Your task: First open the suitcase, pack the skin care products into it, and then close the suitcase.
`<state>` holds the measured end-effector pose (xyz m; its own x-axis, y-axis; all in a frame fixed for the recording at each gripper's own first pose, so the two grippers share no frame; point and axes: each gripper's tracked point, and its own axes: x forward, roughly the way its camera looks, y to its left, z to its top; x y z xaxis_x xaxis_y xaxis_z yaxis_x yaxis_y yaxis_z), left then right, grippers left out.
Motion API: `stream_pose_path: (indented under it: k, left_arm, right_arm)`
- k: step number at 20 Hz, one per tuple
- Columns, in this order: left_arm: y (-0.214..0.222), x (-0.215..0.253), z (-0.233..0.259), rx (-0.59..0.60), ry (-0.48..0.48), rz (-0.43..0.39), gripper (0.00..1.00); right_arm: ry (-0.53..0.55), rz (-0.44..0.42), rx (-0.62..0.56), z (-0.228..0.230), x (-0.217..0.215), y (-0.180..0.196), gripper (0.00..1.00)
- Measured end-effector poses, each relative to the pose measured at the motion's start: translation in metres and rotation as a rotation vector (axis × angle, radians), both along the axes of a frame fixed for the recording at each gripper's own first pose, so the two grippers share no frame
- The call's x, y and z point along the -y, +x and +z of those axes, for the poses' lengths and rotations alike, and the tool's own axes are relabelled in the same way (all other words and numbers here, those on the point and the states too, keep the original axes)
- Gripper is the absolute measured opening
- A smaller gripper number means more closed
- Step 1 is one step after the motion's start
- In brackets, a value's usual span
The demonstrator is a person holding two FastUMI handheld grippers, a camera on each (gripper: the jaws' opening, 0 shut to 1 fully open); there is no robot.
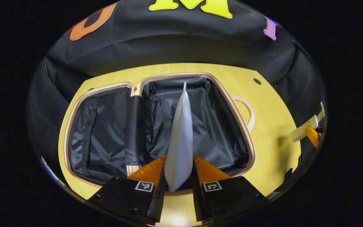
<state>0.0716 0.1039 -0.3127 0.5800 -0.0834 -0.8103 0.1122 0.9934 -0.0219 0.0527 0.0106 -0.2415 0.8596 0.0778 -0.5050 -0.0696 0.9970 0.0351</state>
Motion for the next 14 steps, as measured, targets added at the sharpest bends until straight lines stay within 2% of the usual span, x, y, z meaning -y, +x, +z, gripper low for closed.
stream_pose_path:
  k: [5, 7, 8, 10, 11, 12, 14]
  left_arm:
    - [-0.001, 0.003, -0.026, -0.094, -0.003, -0.01, 0.42]
    - [0.007, 0.005, -0.027, -0.08, -0.006, -0.02, 0.43]
    - [0.008, 0.005, -0.025, -0.08, 0.001, -0.03, 0.42]
    - [0.014, 0.005, -0.028, -0.075, 0.008, -0.034, 0.42]
    - [0.014, 0.004, -0.033, -0.088, 0.014, -0.031, 0.49]
    - [0.013, 0.002, -0.037, -0.107, 0.014, -0.018, 0.42]
    - [0.011, -0.001, -0.046, -0.125, -0.004, 0.01, 0.42]
  right_arm:
    - [0.012, -0.048, 0.005, 0.019, 0.0, -0.006, 0.49]
    - [0.011, -0.077, 0.001, 0.021, 0.007, -0.007, 0.5]
    - [0.012, -0.089, 0.0, 0.022, 0.01, -0.009, 0.47]
    - [0.011, -0.107, -0.002, 0.022, 0.013, -0.009, 0.5]
    - [0.009, -0.114, -0.004, 0.023, 0.014, -0.009, 0.49]
    - [0.009, -0.12, -0.006, 0.022, 0.013, -0.01, 0.49]
    - [0.009, -0.117, -0.009, 0.023, 0.009, -0.01, 0.49]
